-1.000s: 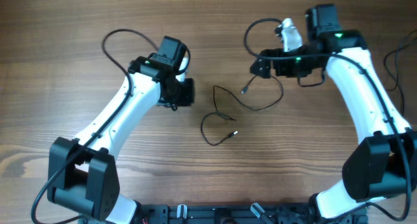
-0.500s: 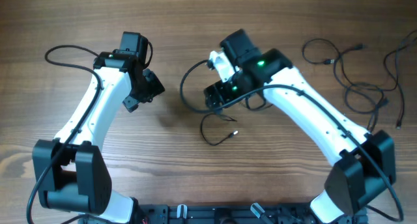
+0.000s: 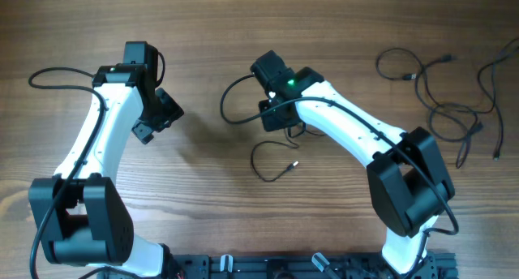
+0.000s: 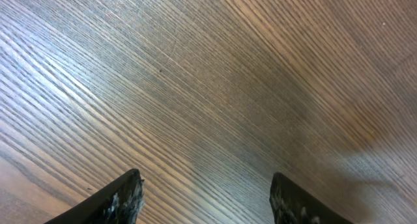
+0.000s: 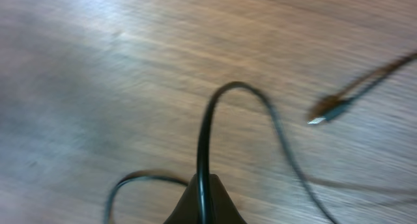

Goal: Untangle cables

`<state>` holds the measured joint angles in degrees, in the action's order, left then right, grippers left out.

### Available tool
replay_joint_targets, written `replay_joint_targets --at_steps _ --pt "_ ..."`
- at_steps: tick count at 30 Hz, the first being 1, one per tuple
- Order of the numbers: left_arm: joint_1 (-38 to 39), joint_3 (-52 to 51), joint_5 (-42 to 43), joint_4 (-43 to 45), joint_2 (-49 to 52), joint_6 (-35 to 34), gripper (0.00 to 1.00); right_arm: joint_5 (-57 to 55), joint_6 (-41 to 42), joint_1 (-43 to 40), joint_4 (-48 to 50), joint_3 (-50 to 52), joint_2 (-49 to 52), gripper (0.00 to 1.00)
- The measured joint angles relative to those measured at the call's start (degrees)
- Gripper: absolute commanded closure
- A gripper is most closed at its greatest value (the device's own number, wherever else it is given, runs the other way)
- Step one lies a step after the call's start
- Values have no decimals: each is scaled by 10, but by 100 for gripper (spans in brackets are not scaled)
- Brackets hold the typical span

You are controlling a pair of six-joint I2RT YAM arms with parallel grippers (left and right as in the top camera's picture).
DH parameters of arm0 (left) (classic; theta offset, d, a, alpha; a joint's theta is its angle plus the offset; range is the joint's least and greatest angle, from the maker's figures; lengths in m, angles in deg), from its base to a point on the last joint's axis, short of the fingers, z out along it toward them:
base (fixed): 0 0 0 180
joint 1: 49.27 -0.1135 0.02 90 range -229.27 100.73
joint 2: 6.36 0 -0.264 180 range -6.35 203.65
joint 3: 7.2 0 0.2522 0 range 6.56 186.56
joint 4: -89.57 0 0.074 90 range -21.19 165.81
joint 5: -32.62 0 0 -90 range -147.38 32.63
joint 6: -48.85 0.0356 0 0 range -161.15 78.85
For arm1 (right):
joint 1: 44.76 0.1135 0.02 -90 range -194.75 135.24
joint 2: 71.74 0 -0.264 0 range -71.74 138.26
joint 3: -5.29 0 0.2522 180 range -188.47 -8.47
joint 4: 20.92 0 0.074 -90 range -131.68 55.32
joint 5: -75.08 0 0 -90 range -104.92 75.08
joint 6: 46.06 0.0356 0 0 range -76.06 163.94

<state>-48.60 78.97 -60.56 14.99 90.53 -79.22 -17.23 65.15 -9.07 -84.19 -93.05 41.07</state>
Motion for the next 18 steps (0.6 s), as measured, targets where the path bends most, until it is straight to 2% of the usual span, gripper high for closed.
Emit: replay_joint_targets --at_steps 6,12,18 --pt "0 0 0 -2 0 0 37 -27 -21 -86 -30 -70 -36 96" --pt "0 0 2 -3 0 0 37 -39 -75 -263 2 -177 -146 96" --pt "0 0 3 -3 0 0 37 -42 -81 -424 42 -189 -183 96"
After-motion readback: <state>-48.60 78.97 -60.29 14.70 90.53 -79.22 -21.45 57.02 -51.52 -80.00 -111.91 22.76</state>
